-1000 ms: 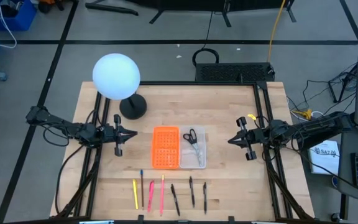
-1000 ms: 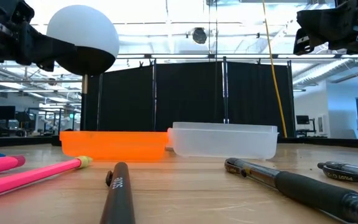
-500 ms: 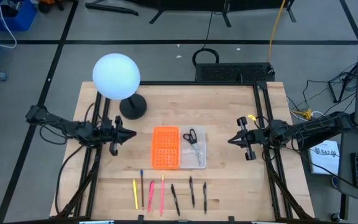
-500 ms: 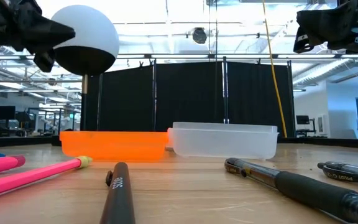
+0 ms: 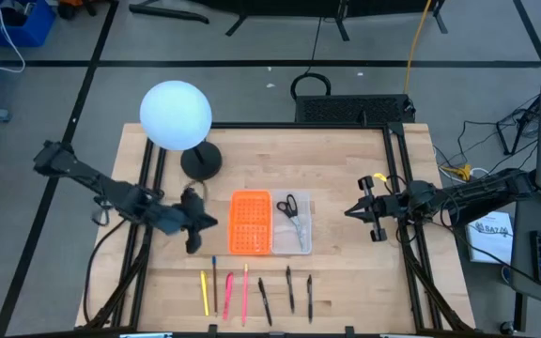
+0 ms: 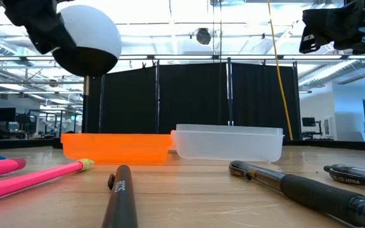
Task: Pick & place school supplies into a supply box
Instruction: Put the brown pencil with the blue tip into the orange and white supply box
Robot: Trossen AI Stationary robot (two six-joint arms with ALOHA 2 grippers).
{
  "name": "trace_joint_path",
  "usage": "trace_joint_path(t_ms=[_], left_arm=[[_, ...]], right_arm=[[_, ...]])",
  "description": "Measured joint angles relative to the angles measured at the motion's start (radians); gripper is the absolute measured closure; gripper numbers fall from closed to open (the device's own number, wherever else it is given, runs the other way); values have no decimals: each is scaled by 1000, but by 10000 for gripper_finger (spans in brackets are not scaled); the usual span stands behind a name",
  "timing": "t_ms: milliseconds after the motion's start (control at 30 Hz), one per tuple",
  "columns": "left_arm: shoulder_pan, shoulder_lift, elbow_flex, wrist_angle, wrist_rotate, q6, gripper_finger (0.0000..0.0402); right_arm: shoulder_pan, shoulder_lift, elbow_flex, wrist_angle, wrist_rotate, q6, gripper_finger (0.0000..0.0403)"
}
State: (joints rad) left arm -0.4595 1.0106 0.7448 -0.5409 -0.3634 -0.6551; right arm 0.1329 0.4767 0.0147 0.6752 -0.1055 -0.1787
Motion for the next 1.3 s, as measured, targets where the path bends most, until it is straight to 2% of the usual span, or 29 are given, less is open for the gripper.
trace_joint_path(t_ms=[200,300,400,567,667,900,1133,1300], left_arm=[[-14,225,153,-228,120,-120,371],[-7,306,203,-327,163,-313,371],[10,362,226,-350,225,-550,371],[-17,443,228,-340,349,-682,371],[-50,482,228,-339,389,-784,371],[-138,534,228,-339,352,-999,371],[-187,535,228,-326,187,-1145,371],[-170,535,228,-316,114,-1193,371]], right_arm=[[0,0,-1,9,0,-2,403],[0,0,-1,10,0,15,403],[0,0,-1,25,0,46,403],[0,0,-1,63,0,91,403],[0,0,-1,53,0,92,403],[0,1,-1,29,0,90,403],[0,-9,0,15,1,77,403],[0,-32,0,-107,-2,87,403]])
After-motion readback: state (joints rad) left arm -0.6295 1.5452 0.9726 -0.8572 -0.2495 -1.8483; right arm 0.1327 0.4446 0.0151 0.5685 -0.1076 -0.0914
